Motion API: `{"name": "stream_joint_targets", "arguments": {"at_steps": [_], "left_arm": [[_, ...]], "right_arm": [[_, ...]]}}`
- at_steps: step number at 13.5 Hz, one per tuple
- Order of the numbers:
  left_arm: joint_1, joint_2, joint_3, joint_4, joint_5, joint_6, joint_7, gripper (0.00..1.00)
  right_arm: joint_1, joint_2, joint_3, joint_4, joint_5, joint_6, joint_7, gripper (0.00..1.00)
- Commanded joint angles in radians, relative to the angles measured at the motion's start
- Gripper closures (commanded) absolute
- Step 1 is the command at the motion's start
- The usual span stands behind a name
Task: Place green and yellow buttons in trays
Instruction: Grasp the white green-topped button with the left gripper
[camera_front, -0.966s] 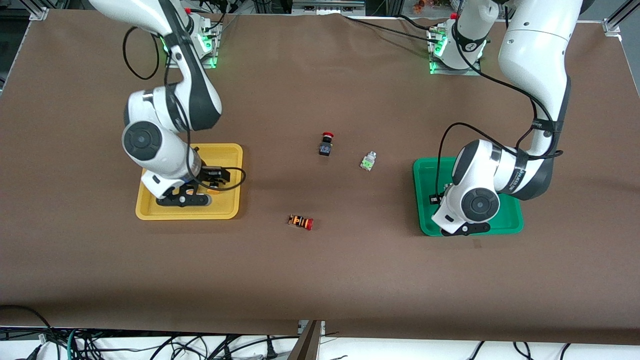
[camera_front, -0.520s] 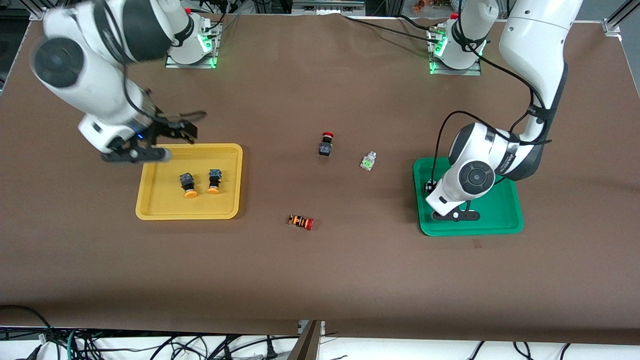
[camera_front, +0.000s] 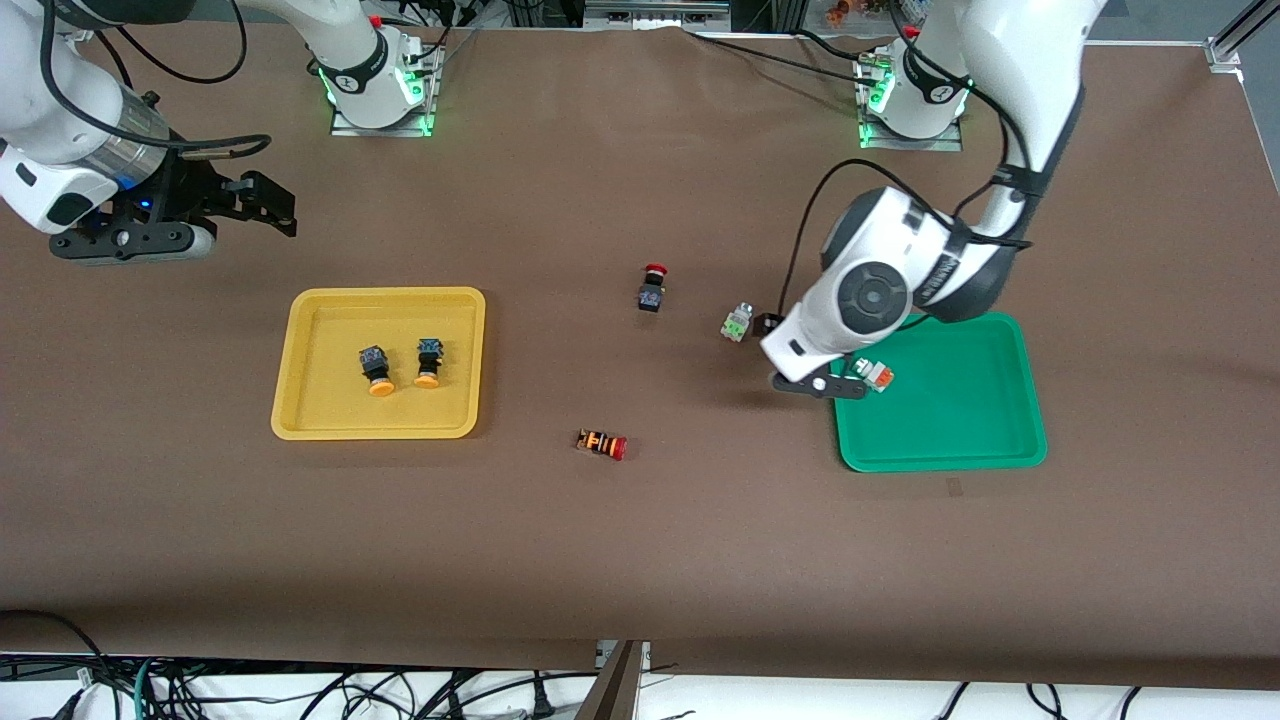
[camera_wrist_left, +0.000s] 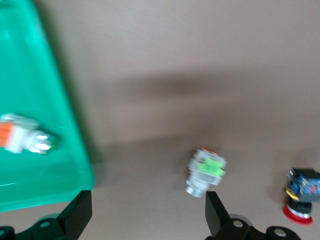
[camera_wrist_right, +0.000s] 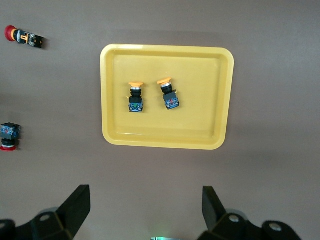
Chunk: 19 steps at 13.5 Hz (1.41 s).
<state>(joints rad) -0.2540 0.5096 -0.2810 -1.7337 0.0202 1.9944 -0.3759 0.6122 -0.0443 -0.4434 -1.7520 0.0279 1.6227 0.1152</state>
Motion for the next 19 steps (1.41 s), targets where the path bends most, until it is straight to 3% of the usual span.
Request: {"name": "stream_joint_targets", "arguments": {"at_steps": [1,3,5,6,8,10,11,12,14,17,19], "left_arm": [[-0.088,0.044,0.008,-0.053,0.016,0.106,0.035,0.0],[-0.105,0.061,0.008,-0.145,0.052,0.263,0.035,0.0],[-0.11,0.082,0.008,-0.147,0.095,0.283,0.034,0.0],[-0.119,0.096,0.008,-0.142,0.095,0.287,0.032,0.01],[-0.128,0.11,0.009,-0.139,0.098,0.287,0.032,0.3],[-0.125,0.107,0.009,-0.139,0.098,0.284,0.032,0.79],[-0.123,0.102,0.009,-0.138,0.098,0.282,0.032,0.93],[-0.12,0.092,0.009,-0.132,0.098,0.27,0.032,0.99],[-0.101,0.034,0.017,-0.116,0.098,0.2,0.058,1.0],[0.029,-0.002,0.016,0.015,0.096,-0.104,0.3,1.0],[0.135,0.0,0.023,0.045,0.099,-0.167,0.481,1.0]], "right_arm": [[-0.229,-0.014,0.224,-0.03,-0.014,0.016,-0.008,0.01],[-0.417,-0.016,0.413,-0.031,-0.014,0.019,-0.009,0.01],[-0.559,-0.012,0.556,-0.029,-0.014,0.019,-0.009,0.01],[-0.587,-0.009,0.583,-0.023,-0.014,0.019,-0.009,0.01],[-0.589,0.012,0.581,0.026,-0.006,0.017,-0.005,0.01],[-0.592,0.041,0.583,0.083,-0.016,-0.026,-0.011,0.01],[-0.592,0.04,0.583,0.08,-0.017,-0.03,-0.003,0.01],[-0.592,0.041,0.581,0.085,-0.017,-0.029,-0.011,0.01],[-0.594,0.056,0.581,0.088,-0.016,-0.029,-0.031,0.01],[-0.585,0.063,0.588,0.095,-0.011,-0.024,-0.058,0.01],[-0.562,0.07,0.588,0.103,-0.029,-0.024,-0.031,0.01]]}}
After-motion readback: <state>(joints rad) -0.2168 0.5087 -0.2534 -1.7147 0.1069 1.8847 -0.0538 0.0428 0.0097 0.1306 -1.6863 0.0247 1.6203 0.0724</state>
